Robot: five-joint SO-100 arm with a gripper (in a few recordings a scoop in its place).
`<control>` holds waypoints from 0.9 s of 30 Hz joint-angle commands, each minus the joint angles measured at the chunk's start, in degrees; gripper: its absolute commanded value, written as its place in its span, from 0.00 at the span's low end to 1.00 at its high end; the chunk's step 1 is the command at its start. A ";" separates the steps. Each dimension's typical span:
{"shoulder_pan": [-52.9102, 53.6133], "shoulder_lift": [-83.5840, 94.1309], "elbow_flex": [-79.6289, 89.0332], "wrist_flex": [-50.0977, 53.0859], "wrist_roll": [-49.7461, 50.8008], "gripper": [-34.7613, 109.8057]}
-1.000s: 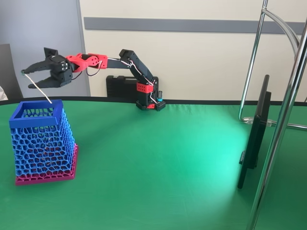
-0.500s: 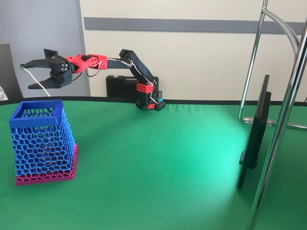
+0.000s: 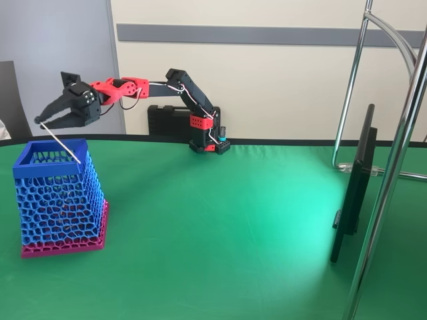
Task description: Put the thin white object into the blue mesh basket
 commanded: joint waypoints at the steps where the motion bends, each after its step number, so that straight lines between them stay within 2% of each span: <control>1: -0.18 5.01 1.32 -0.97 -0.26 0.32; 3: -0.53 6.77 4.04 -1.41 -0.26 0.27; 6: -1.14 10.11 9.05 -2.64 1.23 0.39; 12: -2.55 17.05 17.40 -2.99 4.48 0.46; 27: -8.79 39.55 47.11 -7.21 7.65 0.44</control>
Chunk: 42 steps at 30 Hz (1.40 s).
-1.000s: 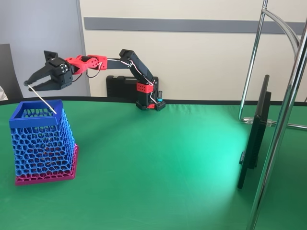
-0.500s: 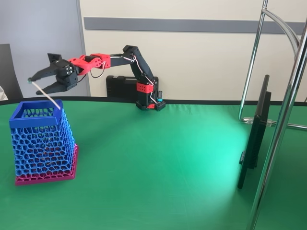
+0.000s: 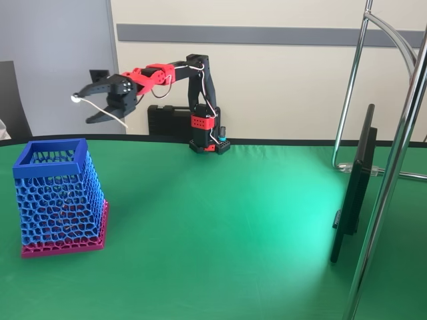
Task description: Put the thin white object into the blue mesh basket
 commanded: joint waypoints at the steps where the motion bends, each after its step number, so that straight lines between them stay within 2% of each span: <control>1: -1.32 7.12 4.83 -1.23 0.53 0.44; 11: -4.22 24.70 29.27 -2.81 4.04 0.37; 17: -4.75 35.24 39.11 3.25 14.50 0.34; 21: -6.77 42.01 45.09 9.67 16.52 0.33; 28: -11.43 55.99 58.71 12.66 14.41 0.29; 33: -14.94 67.41 65.39 19.51 12.92 0.24; 42: -20.48 87.01 76.99 30.06 6.42 0.24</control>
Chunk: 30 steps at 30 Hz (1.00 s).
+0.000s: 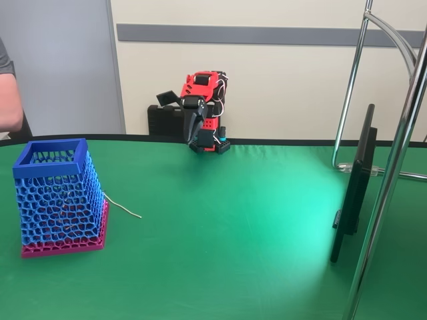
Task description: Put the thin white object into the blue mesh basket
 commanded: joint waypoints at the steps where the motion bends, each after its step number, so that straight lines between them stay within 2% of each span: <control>1: -1.85 5.98 2.37 2.20 -1.67 0.24; 8: -6.86 16.44 9.23 7.21 -3.08 0.24; 30: -8.96 24.52 20.13 6.42 -5.98 0.24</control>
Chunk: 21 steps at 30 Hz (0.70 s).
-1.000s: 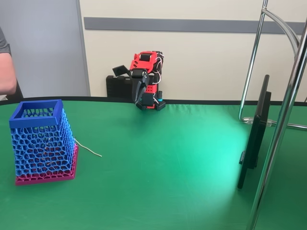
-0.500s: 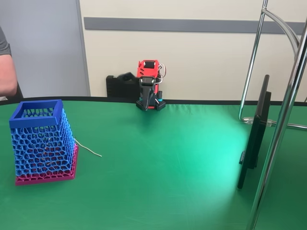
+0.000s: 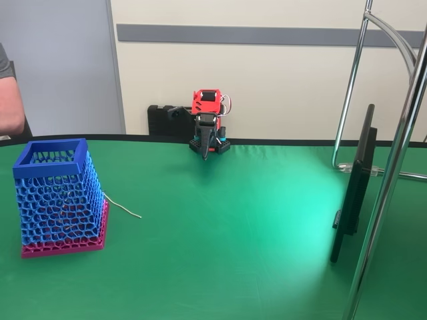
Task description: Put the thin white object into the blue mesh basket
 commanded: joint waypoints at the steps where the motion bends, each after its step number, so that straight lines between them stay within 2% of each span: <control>1: -0.18 0.35 0.35 -0.70 -0.35 0.24; 21: -0.26 0.44 0.44 -0.88 -0.88 0.24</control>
